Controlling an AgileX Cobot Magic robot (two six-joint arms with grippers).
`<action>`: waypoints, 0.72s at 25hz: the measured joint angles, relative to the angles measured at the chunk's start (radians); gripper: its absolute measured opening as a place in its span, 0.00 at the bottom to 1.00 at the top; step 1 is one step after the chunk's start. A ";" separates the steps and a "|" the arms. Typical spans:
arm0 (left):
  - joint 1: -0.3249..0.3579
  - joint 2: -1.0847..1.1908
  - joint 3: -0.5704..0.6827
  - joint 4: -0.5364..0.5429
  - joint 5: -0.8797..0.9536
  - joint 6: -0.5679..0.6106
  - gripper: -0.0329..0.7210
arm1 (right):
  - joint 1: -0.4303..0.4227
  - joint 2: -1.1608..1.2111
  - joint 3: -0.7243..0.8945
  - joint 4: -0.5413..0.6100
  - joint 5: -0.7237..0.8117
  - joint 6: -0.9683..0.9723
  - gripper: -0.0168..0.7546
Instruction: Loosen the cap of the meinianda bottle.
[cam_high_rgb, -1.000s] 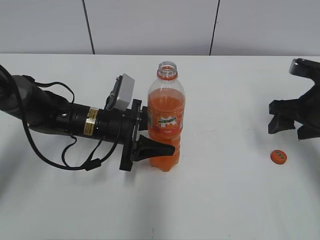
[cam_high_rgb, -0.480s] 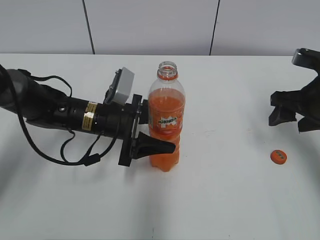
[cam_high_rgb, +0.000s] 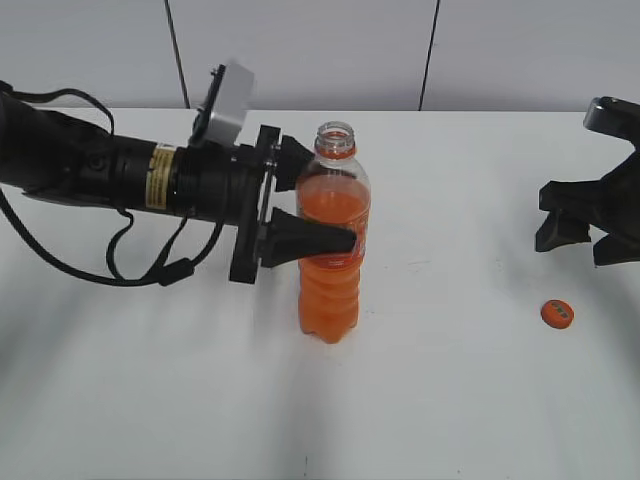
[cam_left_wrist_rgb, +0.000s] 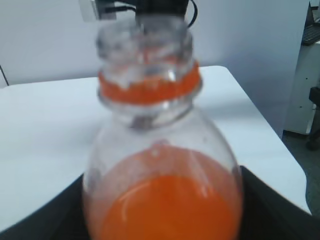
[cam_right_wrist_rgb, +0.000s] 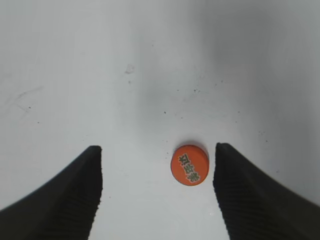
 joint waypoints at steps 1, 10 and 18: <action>0.000 -0.016 0.000 0.000 0.000 -0.009 0.68 | 0.000 0.000 0.000 0.001 0.000 0.001 0.69; 0.000 -0.163 0.000 -0.001 -0.001 -0.031 0.68 | 0.000 0.000 -0.030 0.003 0.061 0.000 0.69; 0.000 -0.334 0.000 -0.001 -0.001 -0.051 0.68 | 0.000 -0.006 -0.151 0.003 0.228 0.014 0.69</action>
